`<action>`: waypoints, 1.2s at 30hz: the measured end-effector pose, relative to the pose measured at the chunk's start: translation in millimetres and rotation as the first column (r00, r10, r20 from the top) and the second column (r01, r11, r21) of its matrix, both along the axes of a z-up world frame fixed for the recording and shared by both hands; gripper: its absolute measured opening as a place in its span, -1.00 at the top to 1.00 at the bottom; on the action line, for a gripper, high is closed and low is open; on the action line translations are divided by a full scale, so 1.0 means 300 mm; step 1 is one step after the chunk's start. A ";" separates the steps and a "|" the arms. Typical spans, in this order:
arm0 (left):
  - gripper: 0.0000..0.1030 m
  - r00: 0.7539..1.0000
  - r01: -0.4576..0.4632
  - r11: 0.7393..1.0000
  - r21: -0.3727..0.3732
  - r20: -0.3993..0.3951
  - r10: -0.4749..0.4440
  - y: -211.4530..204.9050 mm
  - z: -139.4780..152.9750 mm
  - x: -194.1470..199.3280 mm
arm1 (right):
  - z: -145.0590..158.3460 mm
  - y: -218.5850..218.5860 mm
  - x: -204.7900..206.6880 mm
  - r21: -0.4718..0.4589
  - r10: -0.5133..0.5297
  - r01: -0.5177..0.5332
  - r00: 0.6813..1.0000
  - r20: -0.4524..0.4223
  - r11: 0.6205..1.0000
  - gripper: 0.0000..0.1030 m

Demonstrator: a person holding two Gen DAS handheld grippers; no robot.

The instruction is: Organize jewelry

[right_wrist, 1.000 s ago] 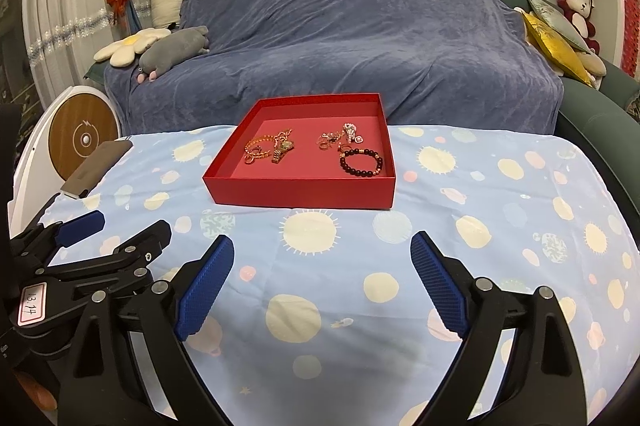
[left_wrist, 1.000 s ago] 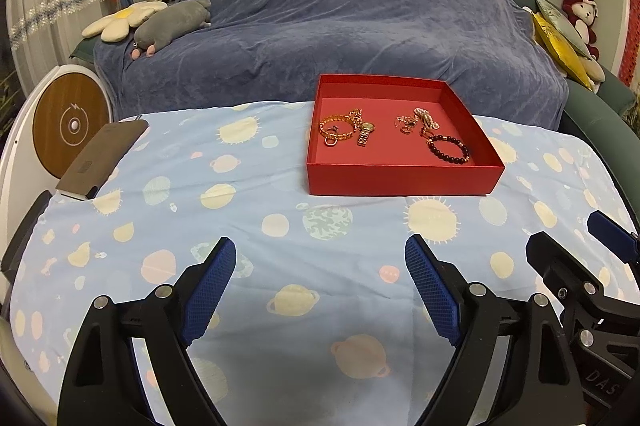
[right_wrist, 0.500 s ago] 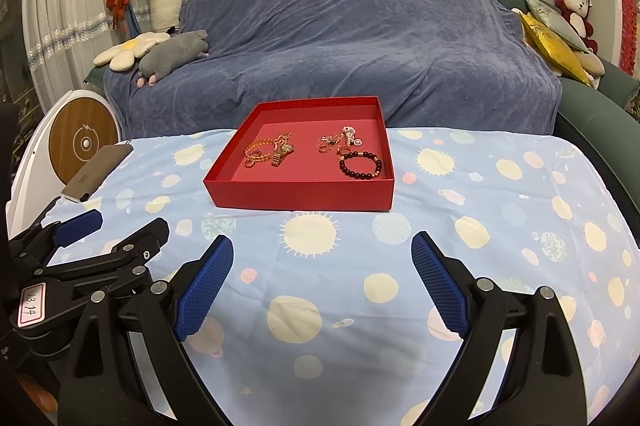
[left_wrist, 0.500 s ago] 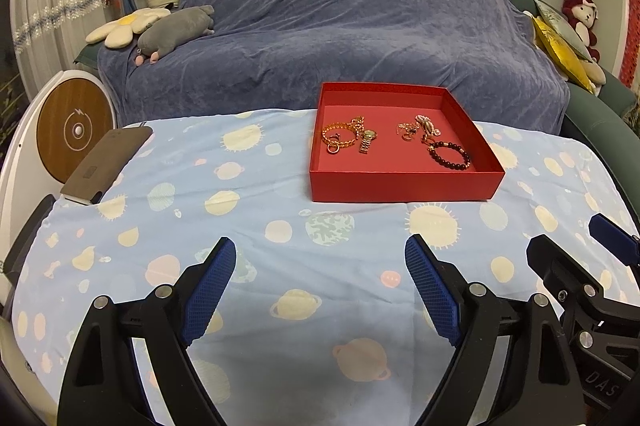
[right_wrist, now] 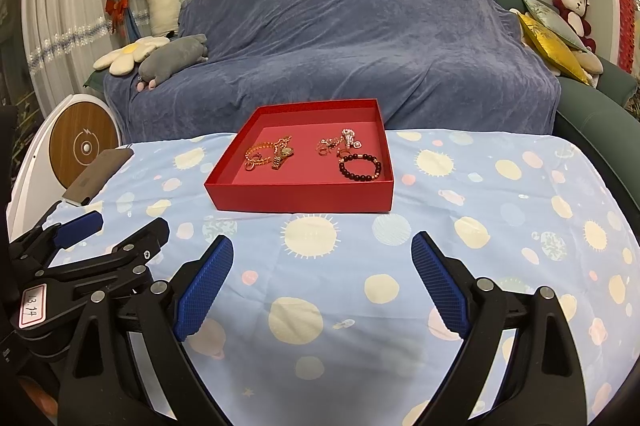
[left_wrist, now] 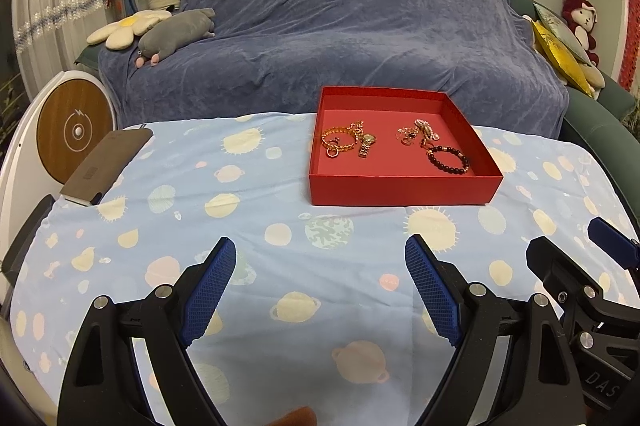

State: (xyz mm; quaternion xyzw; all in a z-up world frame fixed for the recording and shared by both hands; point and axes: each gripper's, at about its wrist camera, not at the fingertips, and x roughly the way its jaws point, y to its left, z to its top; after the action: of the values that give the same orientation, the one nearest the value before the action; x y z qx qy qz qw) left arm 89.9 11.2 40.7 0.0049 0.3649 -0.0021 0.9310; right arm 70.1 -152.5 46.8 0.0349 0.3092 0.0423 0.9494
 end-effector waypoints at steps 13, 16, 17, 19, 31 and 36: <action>-0.63 1.000 -0.016 1.000 0.005 0.003 0.016 -0.002 -0.007 -0.005 | -0.001 0.007 -0.007 -0.003 0.002 -0.002 1.000 0.002 1.000 -0.72; -0.63 1.000 -0.020 1.000 0.010 0.013 0.020 -0.003 -0.003 -0.008 | -0.001 0.009 -0.008 0.001 0.001 -0.001 1.000 0.003 1.000 -0.72; -0.63 1.000 -0.021 1.000 0.011 0.014 0.021 -0.003 -0.002 -0.008 | -0.002 0.008 -0.010 0.002 0.001 -0.001 1.000 0.004 1.000 -0.72; -0.62 1.000 -0.021 1.000 0.012 0.014 0.021 -0.004 -0.002 -0.009 | -0.002 0.008 -0.010 0.002 0.002 -0.002 1.000 0.004 1.000 -0.72; -0.61 1.000 -0.021 1.000 0.012 0.019 0.021 -0.001 0.003 -0.007 | -0.002 0.009 -0.011 0.004 0.000 -0.001 1.000 0.006 1.000 -0.72; -0.61 1.000 -0.018 1.000 0.010 0.019 0.017 -0.002 0.005 -0.008 | -0.003 0.007 -0.011 0.004 0.001 -0.001 1.000 0.005 1.000 -0.72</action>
State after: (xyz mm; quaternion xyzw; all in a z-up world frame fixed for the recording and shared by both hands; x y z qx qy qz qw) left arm 87.4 10.7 42.3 0.0065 0.3562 0.0079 0.9343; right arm 66.8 -150.3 46.0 0.0367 0.3065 0.0433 0.9502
